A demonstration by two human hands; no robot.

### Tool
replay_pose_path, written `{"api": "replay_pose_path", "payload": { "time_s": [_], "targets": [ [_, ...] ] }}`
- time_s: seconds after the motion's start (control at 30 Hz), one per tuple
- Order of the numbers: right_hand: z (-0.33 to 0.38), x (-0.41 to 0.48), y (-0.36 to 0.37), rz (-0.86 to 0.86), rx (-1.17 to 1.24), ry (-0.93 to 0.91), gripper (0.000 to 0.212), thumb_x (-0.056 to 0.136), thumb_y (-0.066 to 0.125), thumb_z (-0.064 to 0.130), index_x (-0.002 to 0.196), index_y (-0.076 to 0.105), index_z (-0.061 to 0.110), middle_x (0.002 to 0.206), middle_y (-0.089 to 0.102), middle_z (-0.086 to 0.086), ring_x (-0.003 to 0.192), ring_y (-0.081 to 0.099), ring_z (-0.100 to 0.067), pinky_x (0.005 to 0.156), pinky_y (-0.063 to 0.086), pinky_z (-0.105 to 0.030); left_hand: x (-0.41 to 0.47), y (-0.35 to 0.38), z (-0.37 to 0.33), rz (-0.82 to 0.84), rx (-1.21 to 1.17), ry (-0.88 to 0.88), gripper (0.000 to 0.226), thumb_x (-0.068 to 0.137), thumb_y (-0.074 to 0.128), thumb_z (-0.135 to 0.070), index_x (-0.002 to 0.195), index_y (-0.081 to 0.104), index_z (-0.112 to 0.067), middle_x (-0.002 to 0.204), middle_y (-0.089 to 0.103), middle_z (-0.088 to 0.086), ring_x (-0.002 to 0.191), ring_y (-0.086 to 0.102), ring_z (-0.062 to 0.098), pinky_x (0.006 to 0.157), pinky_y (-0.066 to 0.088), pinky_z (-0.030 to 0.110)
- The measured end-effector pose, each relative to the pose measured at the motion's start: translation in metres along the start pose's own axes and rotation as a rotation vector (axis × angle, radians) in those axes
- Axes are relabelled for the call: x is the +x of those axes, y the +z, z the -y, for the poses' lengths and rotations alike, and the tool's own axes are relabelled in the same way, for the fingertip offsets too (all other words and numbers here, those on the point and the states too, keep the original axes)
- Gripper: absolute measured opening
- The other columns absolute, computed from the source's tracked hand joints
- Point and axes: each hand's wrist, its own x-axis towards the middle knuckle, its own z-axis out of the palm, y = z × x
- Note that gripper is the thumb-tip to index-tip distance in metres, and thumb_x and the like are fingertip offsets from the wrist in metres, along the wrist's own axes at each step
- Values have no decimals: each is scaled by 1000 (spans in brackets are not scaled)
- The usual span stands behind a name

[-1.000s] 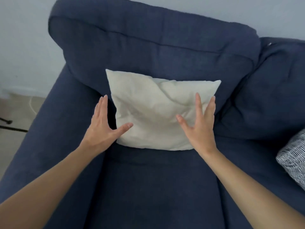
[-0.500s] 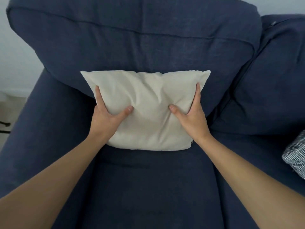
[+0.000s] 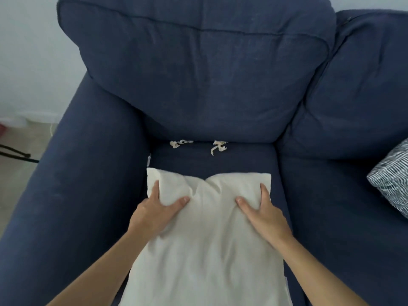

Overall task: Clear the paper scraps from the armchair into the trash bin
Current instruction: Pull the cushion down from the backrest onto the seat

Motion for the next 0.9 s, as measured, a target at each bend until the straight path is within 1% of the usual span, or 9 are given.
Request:
{"api": "replay_pose_path", "payload": {
  "time_s": [0.13, 0.27, 0.4, 0.5, 0.57, 0.63, 0.73, 0.83, 0.9],
  "targets": [
    [-23, -9, 26, 28, -45, 33, 102, 81, 45, 85, 162, 0, 40, 153, 51, 1, 139, 49, -30, 110, 42, -49, -3, 26, 34, 37, 15, -52, 128, 49, 44, -100, 155, 0, -43, 143, 48, 8, 122, 52, 32, 93, 47, 43],
    [-35, 1, 42, 20, -96, 61, 104, 81, 41, 87, 162, -4, 38, 157, 47, -1, 139, 49, -31, 108, 44, -50, 2, 38, 48, 50, 30, -70, 120, 57, 46, -96, 154, -4, -43, 141, 39, 14, 117, 51, 34, 88, 46, 42],
    [-42, 2, 41, 17, -126, 89, 111, 74, 33, 95, 162, -3, 37, 158, 44, -6, 139, 47, -33, 109, 42, -54, 0, 41, 60, 105, 162, 2, 119, 52, 22, -104, 153, -5, -47, 151, 27, 9, 125, 42, 34, 95, 42, 47],
    [-31, -8, 32, -232, -223, -12, 104, 80, 37, 87, 162, 12, 27, 157, 41, -13, 142, 41, -36, 111, 37, -59, -15, 17, 61, -60, 223, 59, 109, 69, 22, -94, 157, 2, -33, 146, 36, 9, 128, 42, 31, 99, 42, 47],
    [-8, -15, 25, -370, -238, -112, 99, 85, 45, 78, 161, 22, 19, 156, 41, -14, 142, 39, -36, 112, 35, -58, -20, -12, 61, -232, 433, 197, 103, 77, 25, -88, 158, 7, -27, 148, 37, 7, 131, 39, 29, 100, 40, 44],
    [23, -14, 25, -405, -202, -202, 96, 87, 53, 73, 160, 27, 15, 153, 43, -14, 140, 40, -35, 110, 36, -56, -13, -41, 62, -406, 609, 332, 98, 81, 32, -81, 158, 14, -23, 147, 41, 6, 129, 41, 28, 98, 40, 42],
    [72, 5, 42, -298, -59, -266, 97, 86, 58, 71, 160, 27, 17, 149, 45, -11, 138, 44, -30, 105, 41, -47, 9, -75, 55, -510, 788, 447, 92, 83, 42, -74, 156, 25, -20, 145, 44, 8, 128, 41, 30, 97, 38, 43],
    [120, 34, 65, -141, 53, -280, 99, 86, 59, 71, 161, 25, 17, 149, 46, -8, 133, 51, -27, 97, 43, -42, 37, -91, 45, -500, 974, 506, 87, 87, 45, -69, 155, 26, -19, 150, 38, 11, 137, 31, 33, 107, 28, 47],
    [145, 61, 82, -77, 60, -299, 101, 86, 60, 71, 161, 24, 14, 149, 49, -9, 134, 51, -27, 100, 43, -42, 60, -93, 38, -482, 1067, 535, 84, 89, 49, -63, 154, 26, -16, 151, 35, 14, 140, 25, 36, 112, 20, 49]
  ]
}}
